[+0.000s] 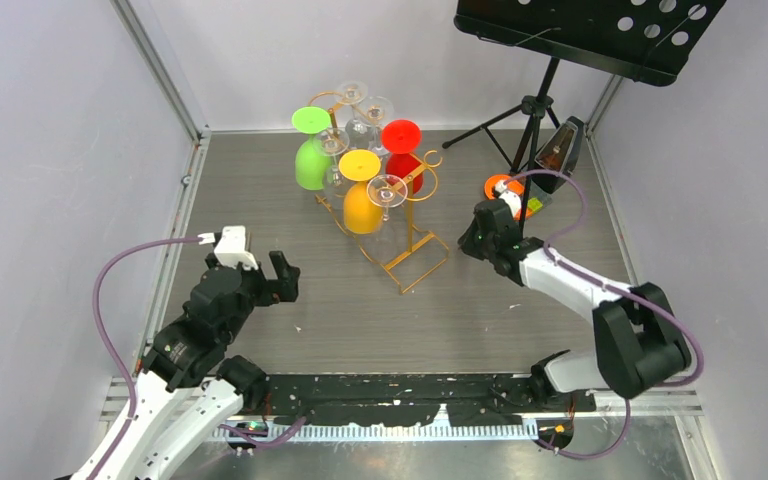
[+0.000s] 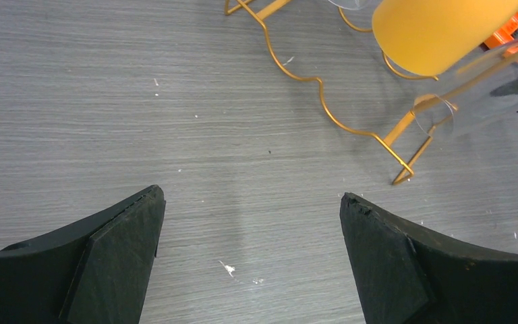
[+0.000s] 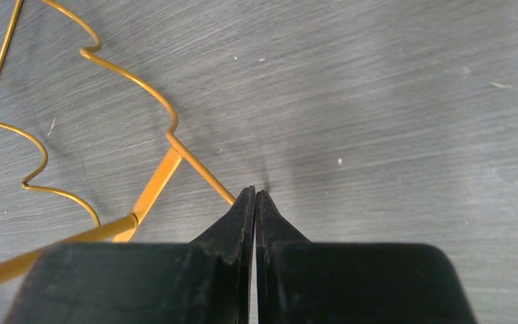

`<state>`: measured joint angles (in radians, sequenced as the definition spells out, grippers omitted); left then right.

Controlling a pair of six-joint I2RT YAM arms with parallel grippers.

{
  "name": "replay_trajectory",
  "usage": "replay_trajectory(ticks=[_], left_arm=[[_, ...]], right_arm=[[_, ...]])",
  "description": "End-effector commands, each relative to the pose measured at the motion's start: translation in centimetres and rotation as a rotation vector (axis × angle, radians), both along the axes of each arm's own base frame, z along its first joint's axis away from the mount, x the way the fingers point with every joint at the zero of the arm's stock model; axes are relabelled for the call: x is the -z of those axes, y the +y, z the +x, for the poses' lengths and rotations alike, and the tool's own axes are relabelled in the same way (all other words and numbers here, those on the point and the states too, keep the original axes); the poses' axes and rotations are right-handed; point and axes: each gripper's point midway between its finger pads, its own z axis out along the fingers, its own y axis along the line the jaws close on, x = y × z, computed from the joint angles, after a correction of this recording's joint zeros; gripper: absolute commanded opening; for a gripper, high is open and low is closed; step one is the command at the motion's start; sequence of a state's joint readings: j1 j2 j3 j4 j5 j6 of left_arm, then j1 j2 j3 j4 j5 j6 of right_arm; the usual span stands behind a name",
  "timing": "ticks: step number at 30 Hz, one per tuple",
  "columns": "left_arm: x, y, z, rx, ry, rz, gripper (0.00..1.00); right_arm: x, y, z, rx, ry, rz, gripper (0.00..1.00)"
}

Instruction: Take the wine glass off the wine glass rack

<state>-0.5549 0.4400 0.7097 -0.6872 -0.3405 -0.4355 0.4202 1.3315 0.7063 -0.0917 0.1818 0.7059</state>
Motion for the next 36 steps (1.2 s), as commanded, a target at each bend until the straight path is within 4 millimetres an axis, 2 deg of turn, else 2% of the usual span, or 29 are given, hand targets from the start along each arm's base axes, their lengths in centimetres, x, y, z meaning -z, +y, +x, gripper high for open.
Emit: replay_trajectory(ticks=[1,8,15,31,36], left_arm=[[-0.7,-0.8,-0.4,0.049,-0.007,-0.026,1.00],[-0.6,-0.8,-1.2,0.073,-0.013,-0.041,1.00],[-0.9,-0.3,-1.9,0.071,-0.029,-0.044,1.00],[-1.5,0.3,-2.5,0.063,-0.059,-0.056,0.99],[-1.6,0.5,-2.8,0.061,-0.064,-0.064,1.00]], right_arm=[[-2.8,1.8,3.7,-0.042,-0.100,0.023,0.06],[-1.0,3.0,5.5,-0.056,-0.072,0.035,0.06],[0.8,3.7,5.8,-0.062,-0.028,0.049,0.06],[3.0,6.8,2.3,-0.140,0.006,0.060,0.06],[2.5,8.0,0.8,-0.164,-0.007,0.078,0.06]])
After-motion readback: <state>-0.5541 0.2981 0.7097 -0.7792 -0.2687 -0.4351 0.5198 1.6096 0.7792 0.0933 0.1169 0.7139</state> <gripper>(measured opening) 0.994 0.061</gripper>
